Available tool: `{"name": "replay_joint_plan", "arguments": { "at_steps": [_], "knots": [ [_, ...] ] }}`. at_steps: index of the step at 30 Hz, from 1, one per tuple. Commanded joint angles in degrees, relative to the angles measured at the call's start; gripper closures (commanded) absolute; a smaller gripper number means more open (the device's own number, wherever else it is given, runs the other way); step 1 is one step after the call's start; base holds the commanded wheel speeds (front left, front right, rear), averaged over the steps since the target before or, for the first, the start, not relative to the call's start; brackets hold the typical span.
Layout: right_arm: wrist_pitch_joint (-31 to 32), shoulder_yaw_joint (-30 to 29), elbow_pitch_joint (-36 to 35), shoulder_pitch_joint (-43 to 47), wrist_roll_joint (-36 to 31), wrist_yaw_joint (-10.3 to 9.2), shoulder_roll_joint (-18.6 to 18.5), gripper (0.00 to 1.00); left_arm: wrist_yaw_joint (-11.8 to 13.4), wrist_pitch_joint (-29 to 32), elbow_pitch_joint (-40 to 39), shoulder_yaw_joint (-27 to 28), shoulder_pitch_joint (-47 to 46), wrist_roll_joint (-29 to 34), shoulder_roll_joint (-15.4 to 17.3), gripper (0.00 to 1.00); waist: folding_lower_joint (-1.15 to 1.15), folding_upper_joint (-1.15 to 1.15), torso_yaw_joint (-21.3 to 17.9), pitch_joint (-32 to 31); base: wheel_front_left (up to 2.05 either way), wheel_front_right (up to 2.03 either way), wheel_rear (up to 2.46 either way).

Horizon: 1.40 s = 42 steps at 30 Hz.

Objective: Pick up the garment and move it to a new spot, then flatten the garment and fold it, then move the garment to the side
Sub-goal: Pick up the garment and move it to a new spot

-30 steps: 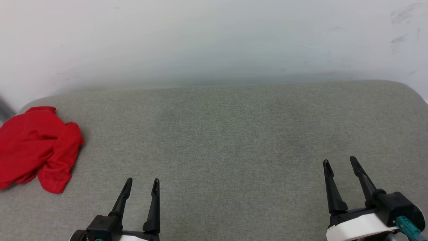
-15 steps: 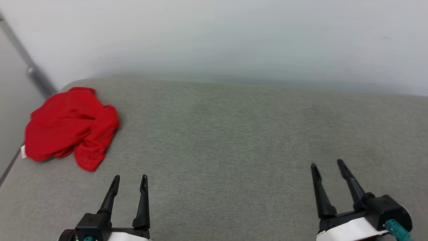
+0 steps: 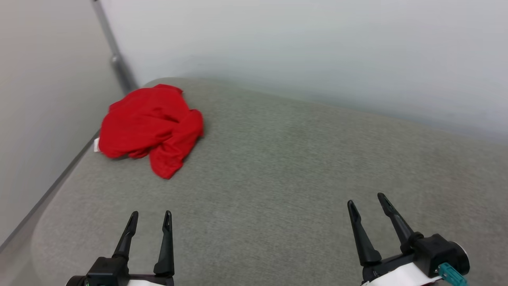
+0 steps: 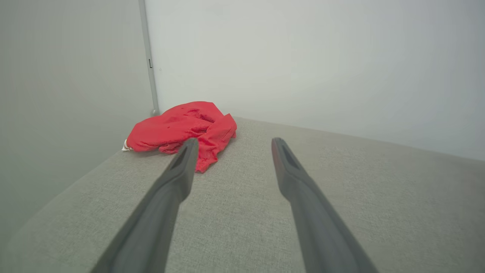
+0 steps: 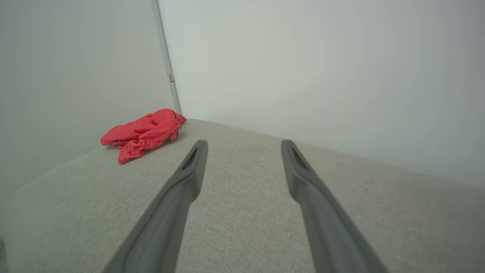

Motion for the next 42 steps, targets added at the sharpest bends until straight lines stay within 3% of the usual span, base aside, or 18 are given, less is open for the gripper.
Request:
{"name": "replay_joint_plan", "arguments": {
  "at_steps": [1,9,19,28,32,39,42],
  "knots": [
    [-0.1,0.1,0.1,0.4,-0.1,-0.02,0.1,0.00,0.1,-0.2,-0.3,0.0,0.5,0.2,-0.1,0.00,0.00,0.00,2.2,-0.3,0.00,0.00,0.00],
    [-0.1,1.0,0.2,0.5,0.5,-0.02,0.1,0.00,0.2,-0.2,-1.4,0.4,1.1,0.9,-0.1,0.00,0.00,0.00,6.2,-0.5,0.00,0.00,0.00],
    [-0.1,0.9,0.4,0.3,0.8,-0.02,0.1,0.00,-0.7,-0.2,-2.0,0.7,1.2,1.2,-0.1,0.00,0.00,0.00,7.5,-0.7,0.00,0.00,0.00],
    [-0.1,1.4,-0.2,-0.8,-0.5,-0.02,0.1,0.00,-0.6,-0.2,-3.6,1.3,0.7,0.2,-0.1,0.00,0.00,0.00,6.3,1.2,0.00,0.00,0.00],
    [-0.1,1.3,-1.9,-2.3,-1.7,-0.02,0.1,0.00,-1.0,-0.2,-2.2,1.1,-1.3,-3.8,-0.1,0.00,0.00,0.00,5.2,4.6,0.00,0.00,0.00],
    [-0.1,1.5,-5.8,-4.8,-5.8,-0.02,0.0,0.00,-3.2,-0.2,2.3,4.8,-11.3,-6.6,0.0,0.00,0.00,0.00,2.1,12.3,0.00,0.00,0.00],
    [-0.1,1.7,-7.5,-5.6,-7.3,-0.02,-1.1,0.00,-3.8,-0.2,6.8,6.2,-18.0,-7.6,2.5,0.00,0.00,0.00,0.4,15.6,0.00,0.00,0.00]
  ]
}}
